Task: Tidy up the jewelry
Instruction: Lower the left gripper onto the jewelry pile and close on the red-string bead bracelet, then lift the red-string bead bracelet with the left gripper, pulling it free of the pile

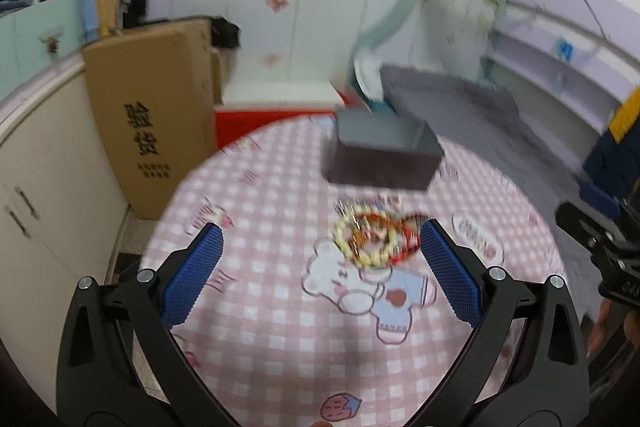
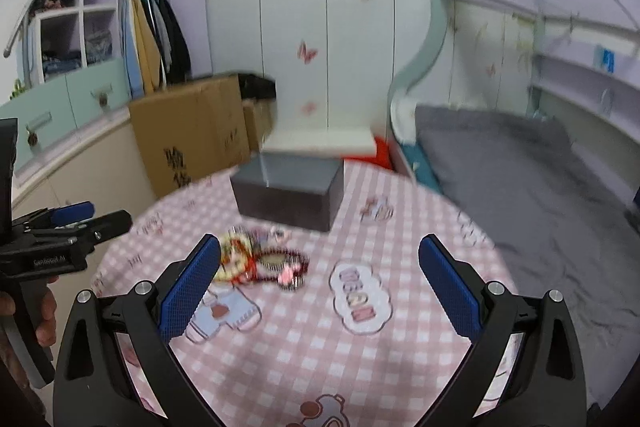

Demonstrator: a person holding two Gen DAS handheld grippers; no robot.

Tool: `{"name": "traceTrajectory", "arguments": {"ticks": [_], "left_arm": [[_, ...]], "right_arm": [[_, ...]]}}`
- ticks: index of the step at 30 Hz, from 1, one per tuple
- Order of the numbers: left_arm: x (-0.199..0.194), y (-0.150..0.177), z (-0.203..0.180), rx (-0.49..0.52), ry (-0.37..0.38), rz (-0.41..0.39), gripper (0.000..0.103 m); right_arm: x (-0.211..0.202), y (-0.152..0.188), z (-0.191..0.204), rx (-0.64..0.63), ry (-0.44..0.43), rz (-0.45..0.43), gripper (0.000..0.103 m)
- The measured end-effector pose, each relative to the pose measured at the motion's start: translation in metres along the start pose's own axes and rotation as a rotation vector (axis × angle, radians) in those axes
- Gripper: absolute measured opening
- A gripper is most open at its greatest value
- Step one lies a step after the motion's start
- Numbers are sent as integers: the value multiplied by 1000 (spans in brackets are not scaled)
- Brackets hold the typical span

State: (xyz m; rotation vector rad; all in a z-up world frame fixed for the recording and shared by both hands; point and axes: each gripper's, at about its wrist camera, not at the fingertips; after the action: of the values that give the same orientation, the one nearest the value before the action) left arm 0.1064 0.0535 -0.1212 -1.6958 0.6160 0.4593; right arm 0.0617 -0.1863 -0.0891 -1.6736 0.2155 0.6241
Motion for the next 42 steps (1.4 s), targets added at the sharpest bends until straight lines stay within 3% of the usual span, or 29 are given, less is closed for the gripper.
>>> {"name": "traceTrajectory", "arguments": {"ticks": [5,16,18,22,24,31,36,39,42], "left_arm": [[27,17,-25,127,54,67,95],[83,33,-64,287,86,192,67],[92,34,-65,293,78,216,55],[105,34,-60,270,61,245,18],[101,28,-52,215,111,244,8],[71,3,-21,78,195,180,5],[50,-11,-4,33,185,117,5],[50,-7,-5,52,219,157,5],[58,1,-14,77,207,170,6]], "right_arm": [[22,14,-1,-19,26,78,95],[60,26,-25,10,15,170,95],[65,26,-27,12,8,181,95],[72,26,-24,-1,-8,194,95],[74,25,-24,-6,-23,202,95],[89,23,-18,-25,-73,236,95],[96,17,-5,-55,-114,242,95],[100,13,5,-73,-137,247,93],[100,12,9,-81,-128,244,93]]}}
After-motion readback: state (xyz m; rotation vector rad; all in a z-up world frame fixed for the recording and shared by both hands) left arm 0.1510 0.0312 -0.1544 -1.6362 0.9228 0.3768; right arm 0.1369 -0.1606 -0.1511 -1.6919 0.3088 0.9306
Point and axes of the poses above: each gripper's, at about its wrist camera, not at the fingertips, and x roughly the way its jaws point, z to its left, y to its underside, and after that the axes turned 8 degrees about -x, right-handed
